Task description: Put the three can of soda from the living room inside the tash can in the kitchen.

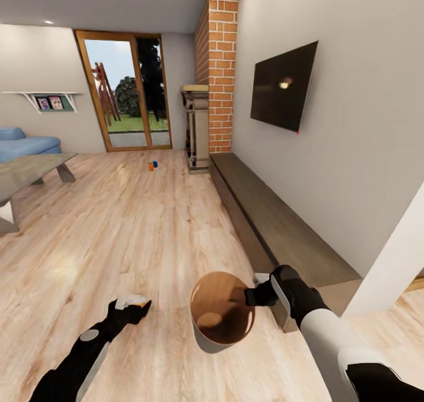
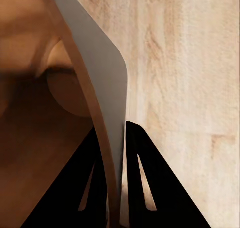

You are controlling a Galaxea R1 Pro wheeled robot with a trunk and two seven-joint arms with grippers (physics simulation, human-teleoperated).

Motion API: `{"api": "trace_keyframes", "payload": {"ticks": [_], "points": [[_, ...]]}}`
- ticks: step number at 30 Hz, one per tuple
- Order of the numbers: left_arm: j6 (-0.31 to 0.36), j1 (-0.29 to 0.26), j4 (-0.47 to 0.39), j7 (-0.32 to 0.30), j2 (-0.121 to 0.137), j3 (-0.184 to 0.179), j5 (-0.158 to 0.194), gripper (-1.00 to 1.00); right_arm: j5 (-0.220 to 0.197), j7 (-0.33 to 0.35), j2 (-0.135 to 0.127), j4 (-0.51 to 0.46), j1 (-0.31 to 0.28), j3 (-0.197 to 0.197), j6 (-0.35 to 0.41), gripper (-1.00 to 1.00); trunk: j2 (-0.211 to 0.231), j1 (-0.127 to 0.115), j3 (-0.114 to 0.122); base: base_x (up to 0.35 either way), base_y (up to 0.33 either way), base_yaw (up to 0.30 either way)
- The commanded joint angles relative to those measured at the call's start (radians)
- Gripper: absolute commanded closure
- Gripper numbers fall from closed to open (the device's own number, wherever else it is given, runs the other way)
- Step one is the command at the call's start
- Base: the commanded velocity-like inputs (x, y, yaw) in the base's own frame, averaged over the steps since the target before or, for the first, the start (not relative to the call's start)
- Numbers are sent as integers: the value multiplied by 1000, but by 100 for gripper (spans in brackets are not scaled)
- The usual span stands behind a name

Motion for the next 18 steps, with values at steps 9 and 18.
{"api": "trace_keyframes", "payload": {"ticks": [9,18], "points": [[261,-236,132,-200,38,37,87,-100,-28,9,-42,-5,-2,-4,2,100,0,0,0,205,250,0],[248,-245,206,-250,43,45,98,-100,-27,9,-68,-12,-2,-4,-1,100,0,0,0,267,211,0]]}}
